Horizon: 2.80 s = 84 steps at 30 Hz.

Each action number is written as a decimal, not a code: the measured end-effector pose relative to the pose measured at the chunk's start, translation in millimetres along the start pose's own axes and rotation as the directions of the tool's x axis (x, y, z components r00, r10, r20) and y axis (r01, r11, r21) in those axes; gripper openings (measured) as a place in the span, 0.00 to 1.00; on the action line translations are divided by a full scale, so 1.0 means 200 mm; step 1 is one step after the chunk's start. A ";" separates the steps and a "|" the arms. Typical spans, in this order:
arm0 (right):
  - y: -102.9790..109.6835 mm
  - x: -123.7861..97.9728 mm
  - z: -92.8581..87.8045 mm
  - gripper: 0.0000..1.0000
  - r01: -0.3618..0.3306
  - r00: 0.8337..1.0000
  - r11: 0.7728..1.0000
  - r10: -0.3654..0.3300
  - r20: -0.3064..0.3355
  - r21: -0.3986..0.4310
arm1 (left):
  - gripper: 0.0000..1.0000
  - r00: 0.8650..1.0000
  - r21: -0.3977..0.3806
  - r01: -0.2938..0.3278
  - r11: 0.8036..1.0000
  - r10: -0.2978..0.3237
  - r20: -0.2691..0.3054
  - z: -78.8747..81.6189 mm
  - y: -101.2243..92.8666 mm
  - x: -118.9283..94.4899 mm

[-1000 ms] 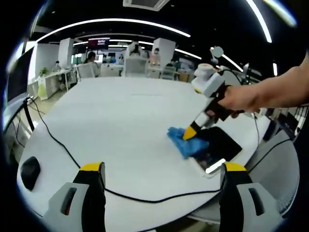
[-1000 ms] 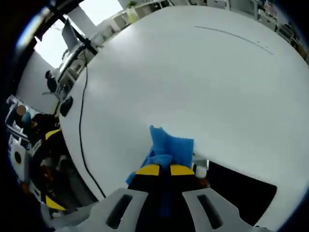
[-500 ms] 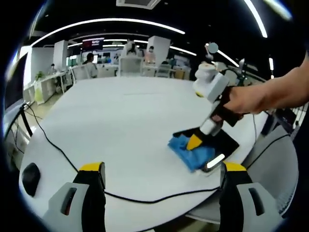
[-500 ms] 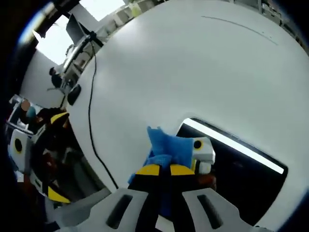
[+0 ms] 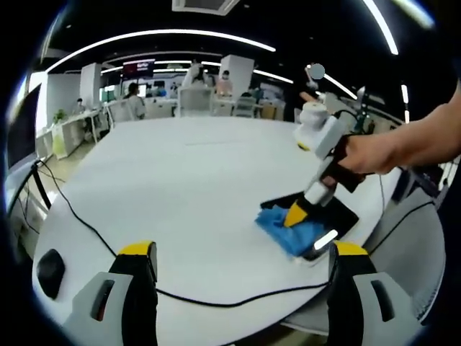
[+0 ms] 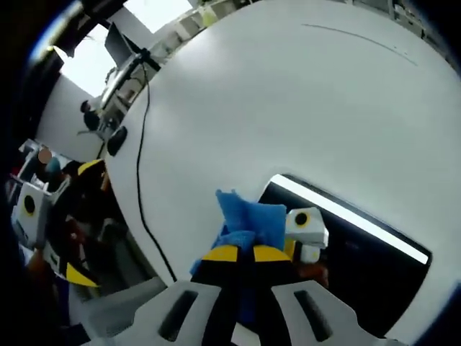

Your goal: Wipe the mirror surface with the cleaning cloth until all visible marks leave the cleaned area.

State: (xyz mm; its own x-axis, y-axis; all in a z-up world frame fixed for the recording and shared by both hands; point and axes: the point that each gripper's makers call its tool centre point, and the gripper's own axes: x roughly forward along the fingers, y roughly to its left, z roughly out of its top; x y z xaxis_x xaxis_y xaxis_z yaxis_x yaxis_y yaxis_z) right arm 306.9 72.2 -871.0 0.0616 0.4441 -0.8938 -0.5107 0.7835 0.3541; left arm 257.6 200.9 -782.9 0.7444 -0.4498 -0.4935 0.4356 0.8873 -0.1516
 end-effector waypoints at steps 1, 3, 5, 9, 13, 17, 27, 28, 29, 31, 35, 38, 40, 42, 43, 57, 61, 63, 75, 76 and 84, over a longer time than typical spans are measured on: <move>-0.01 -0.01 0.00 0.00 0.002 1.000 1.000 -0.002 0.000 0.000 | 0.99 1.000 0.000 0.000 1.000 0.000 0.000 0.00 0.00 0.00; -0.05 -0.02 -0.02 0.00 0.009 1.000 1.000 -0.009 -0.001 0.000 | 0.99 1.000 0.000 0.003 1.000 -0.003 0.000 0.01 -0.01 0.01; -0.10 -0.05 -0.03 0.00 0.015 1.000 1.000 -0.015 0.002 0.007 | 0.99 1.000 0.002 0.006 1.000 -0.006 0.000 0.01 -0.01 0.02; -0.20 -0.10 -0.08 0.00 0.014 1.000 0.999 -0.015 0.017 0.051 | 0.99 1.000 0.004 0.010 1.000 -0.010 -0.005 0.01 -0.02 0.03; -0.30 -0.15 -0.12 0.00 0.015 0.999 0.997 -0.017 0.031 0.081 | 0.99 1.000 0.005 0.013 1.000 -0.013 -0.006 0.01 -0.02 0.04; -0.38 -0.20 -0.16 0.00 0.027 0.999 0.995 -0.031 0.038 0.097 | 0.99 1.000 0.012 0.021 1.000 -0.021 -0.010 0.02 -0.03 0.05; -0.63 -0.34 -0.29 0.00 0.088 0.995 0.986 -0.095 0.042 0.143 | 0.99 1.000 0.034 0.017 0.999 -0.017 0.000 0.03 -0.01 0.04; -0.67 -0.36 -0.31 0.00 0.095 0.994 0.984 -0.103 0.040 0.154 | 0.99 1.000 0.037 0.019 0.999 -0.019 0.000 0.02 -0.01 0.04; -0.69 -0.37 -0.32 0.00 0.098 0.994 0.982 -0.106 0.039 0.161 | 0.99 1.000 0.046 0.023 0.999 -0.023 0.003 0.03 -0.01 0.03; -0.74 -0.38 -0.33 0.00 0.110 0.993 0.978 -0.117 0.033 0.178 | 0.99 1.000 0.061 0.026 0.998 -0.026 0.007 0.03 -0.01 0.03; -0.78 -0.41 -0.37 0.00 0.148 0.988 0.971 -0.152 0.010 0.189 | 1.00 0.999 0.060 0.037 0.998 -0.038 0.018 0.04 -0.01 0.03; -0.77 -0.42 -0.37 0.00 0.153 0.987 0.969 -0.157 0.008 0.192 | 1.00 0.999 0.073 0.043 0.996 -0.044 0.020 0.05 -0.02 0.03; -0.80 -0.42 -0.38 0.00 0.171 0.985 0.966 -0.173 -0.004 0.196 | 1.00 0.999 0.085 0.044 0.995 -0.046 0.021 0.06 -0.02 0.03; -0.80 -0.42 -0.38 0.00 0.166 0.986 0.964 -0.169 -0.002 0.208 | 1.00 0.999 0.086 0.046 0.995 -0.048 0.025 0.07 -0.03 0.02; -0.81 -0.43 -0.38 0.00 0.173 0.984 0.963 -0.176 -0.007 0.207 | 1.00 0.999 0.088 0.044 0.995 -0.047 0.025 0.07 -0.03 0.03; -0.83 -0.43 -0.40 0.00 0.184 0.982 0.956 -0.189 0.002 0.227 | 1.00 0.997 0.083 0.066 0.994 -0.068 0.028 0.07 -0.06 0.06; -0.82 -0.43 -0.40 0.00 0.196 0.978 0.957 -0.206 0.023 0.215 | 0.99 0.998 0.117 0.062 0.991 -0.065 0.020 0.08 -0.07 0.07; -0.81 -0.44 -0.41 0.00 0.204 0.976 0.955 -0.217 0.037 0.213 | 0.99 0.998 0.137 0.057 0.989 -0.060 0.021 0.08 -0.08 0.07; -0.72 -0.45 -0.58 0.00 0.173 0.982 0.953 -0.185 0.027 0.250 | 0.99 0.998 0.123 0.063 0.990 -0.062 -0.011 0.02 -0.06 0.05; -0.71 -0.45 -0.59 0.00 0.169 0.982 0.953 -0.183 0.034 0.250 | 0.99 0.998 0.125 0.057 0.991 -0.057 -0.004 0.03 -0.05 0.05; -0.66 -0.46 -0.68 0.00 0.134 0.988 0.941 -0.151 0.031 0.312 | 0.99 0.998 0.124 0.059 0.990 -0.056 -0.033 -0.01 -0.02 0.05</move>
State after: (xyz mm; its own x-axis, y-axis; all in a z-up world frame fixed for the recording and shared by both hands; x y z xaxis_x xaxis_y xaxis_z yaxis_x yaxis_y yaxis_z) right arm 252.1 -132.2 -872.4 0.1643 0.3339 -0.9282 -0.2046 0.9320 0.2991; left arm 262.1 193.1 -788.7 0.7020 -0.4950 -0.5120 0.5386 0.8394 -0.0730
